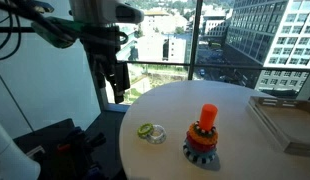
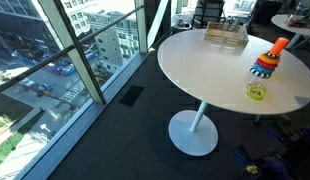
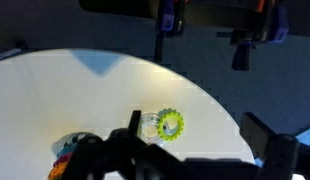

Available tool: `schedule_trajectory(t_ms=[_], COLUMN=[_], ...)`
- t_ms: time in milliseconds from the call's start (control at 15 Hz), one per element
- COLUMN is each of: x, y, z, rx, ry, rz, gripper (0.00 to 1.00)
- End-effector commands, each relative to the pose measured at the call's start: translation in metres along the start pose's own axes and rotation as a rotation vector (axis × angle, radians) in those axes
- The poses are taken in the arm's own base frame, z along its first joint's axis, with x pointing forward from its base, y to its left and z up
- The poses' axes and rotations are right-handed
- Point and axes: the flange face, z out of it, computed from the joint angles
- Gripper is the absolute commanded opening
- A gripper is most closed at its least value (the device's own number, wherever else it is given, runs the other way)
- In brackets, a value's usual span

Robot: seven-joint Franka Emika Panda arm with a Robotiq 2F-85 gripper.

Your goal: Put the black and white ring on the table

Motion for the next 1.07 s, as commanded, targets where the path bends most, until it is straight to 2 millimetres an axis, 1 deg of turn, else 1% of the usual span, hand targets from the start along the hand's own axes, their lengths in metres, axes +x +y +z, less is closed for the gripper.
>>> schedule_trajectory(t_ms=[0, 267, 600, 867, 1000], x=[0.000, 0.000, 0.016, 0.038, 0.052], y=[0.000, 0.000, -0.004, -0.010, -0.013], z=[0.000, 0.000, -0.002, -0.003, -0.004], rx=[0.000, 0.000, 0.001, -0.005, -0.012], ry=[-0.001, -0.001, -0.008, 0.003, 0.011], rz=[0.000, 0.000, 0.019, 0.035, 0.051], gripper=[1.00, 1.00, 1.00, 1.00, 1.00])
